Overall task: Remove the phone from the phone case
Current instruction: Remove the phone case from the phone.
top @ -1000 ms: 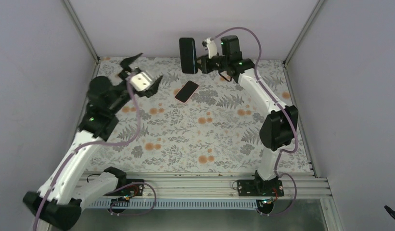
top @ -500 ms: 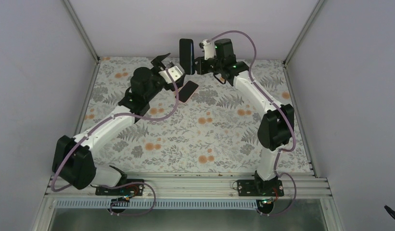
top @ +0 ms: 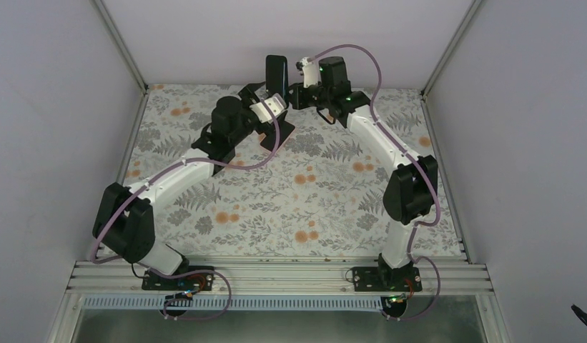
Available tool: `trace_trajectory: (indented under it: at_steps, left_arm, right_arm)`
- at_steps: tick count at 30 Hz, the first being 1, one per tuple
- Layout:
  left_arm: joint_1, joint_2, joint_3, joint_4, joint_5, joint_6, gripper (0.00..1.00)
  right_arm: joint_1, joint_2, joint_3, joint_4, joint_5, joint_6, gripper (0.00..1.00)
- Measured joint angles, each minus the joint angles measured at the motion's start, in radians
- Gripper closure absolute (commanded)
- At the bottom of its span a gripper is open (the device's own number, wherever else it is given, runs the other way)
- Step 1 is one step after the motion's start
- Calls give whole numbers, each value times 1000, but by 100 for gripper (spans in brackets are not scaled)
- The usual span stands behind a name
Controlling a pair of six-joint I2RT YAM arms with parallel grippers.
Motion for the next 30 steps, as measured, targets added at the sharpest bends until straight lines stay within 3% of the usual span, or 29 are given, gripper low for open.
trace_trajectory:
  at_steps: [20, 30]
  left_arm:
    - [-2, 69, 60, -22, -126, -12, 4]
    - [-34, 90, 34, 111, -266, -5, 12]
  right_arm:
    - [18, -34, -2, 20, -2, 0, 97]
    - [14, -47, -35, 113, 1, 0, 97]
